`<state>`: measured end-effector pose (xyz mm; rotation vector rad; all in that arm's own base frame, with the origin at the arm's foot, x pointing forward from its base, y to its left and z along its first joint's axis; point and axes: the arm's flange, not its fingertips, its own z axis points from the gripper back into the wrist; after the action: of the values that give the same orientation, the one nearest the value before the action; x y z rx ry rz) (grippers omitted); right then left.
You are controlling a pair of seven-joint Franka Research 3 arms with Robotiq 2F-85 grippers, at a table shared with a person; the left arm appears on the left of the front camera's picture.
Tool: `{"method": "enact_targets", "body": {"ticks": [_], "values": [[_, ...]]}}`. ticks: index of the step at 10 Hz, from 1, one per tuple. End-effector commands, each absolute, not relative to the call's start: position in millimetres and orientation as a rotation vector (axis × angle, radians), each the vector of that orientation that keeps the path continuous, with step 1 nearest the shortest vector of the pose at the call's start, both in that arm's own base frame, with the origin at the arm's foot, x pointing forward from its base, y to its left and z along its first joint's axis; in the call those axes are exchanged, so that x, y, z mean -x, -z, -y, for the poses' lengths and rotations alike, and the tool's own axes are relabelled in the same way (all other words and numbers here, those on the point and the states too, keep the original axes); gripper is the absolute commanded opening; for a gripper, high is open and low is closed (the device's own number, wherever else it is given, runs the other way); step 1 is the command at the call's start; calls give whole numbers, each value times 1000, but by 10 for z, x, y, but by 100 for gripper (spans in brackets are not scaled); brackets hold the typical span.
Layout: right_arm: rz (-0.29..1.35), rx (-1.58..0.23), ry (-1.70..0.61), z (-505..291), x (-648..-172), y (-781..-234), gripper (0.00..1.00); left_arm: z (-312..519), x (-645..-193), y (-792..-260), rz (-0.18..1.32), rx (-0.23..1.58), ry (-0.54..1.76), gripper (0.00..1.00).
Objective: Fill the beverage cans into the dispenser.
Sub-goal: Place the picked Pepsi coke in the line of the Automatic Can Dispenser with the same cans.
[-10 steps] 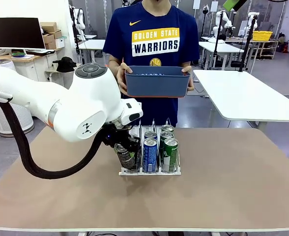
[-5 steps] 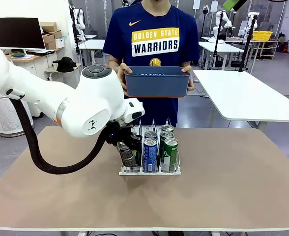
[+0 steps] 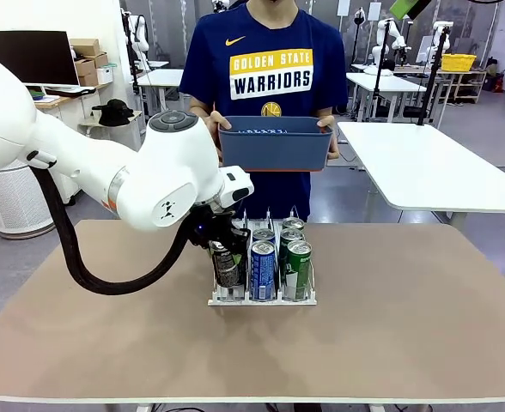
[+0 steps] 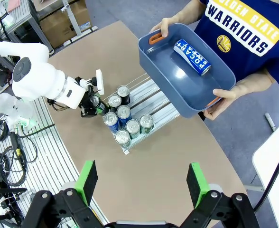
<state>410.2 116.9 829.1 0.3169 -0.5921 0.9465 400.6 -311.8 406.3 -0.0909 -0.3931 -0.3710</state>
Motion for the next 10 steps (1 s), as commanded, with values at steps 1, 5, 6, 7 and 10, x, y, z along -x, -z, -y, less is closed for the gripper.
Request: {"method": "enact_targets", "body": {"ticks": [1, 5, 6, 7, 10], "values": [[590, -318, -946, -1163, -4072, -8284, 100, 3222, -4264, -4059, 485, 99, 338, 58], [590, -318, -946, -1163, -4072, -8284, 100, 3332, -4386, -3997, 455, 120, 362, 58], [590, -318, -946, -1163, -4072, -8284, 100, 3311, -4393, -3931, 403, 108, 358, 58], [590, -318, -946, -1163, -4072, -8284, 100, 3308, -4382, -3869, 351, 102, 341, 58], [590, -318, -946, -1163, -4072, -8284, 100, 3282, -4273, -3829, 339, 107, 369, 58]]}}
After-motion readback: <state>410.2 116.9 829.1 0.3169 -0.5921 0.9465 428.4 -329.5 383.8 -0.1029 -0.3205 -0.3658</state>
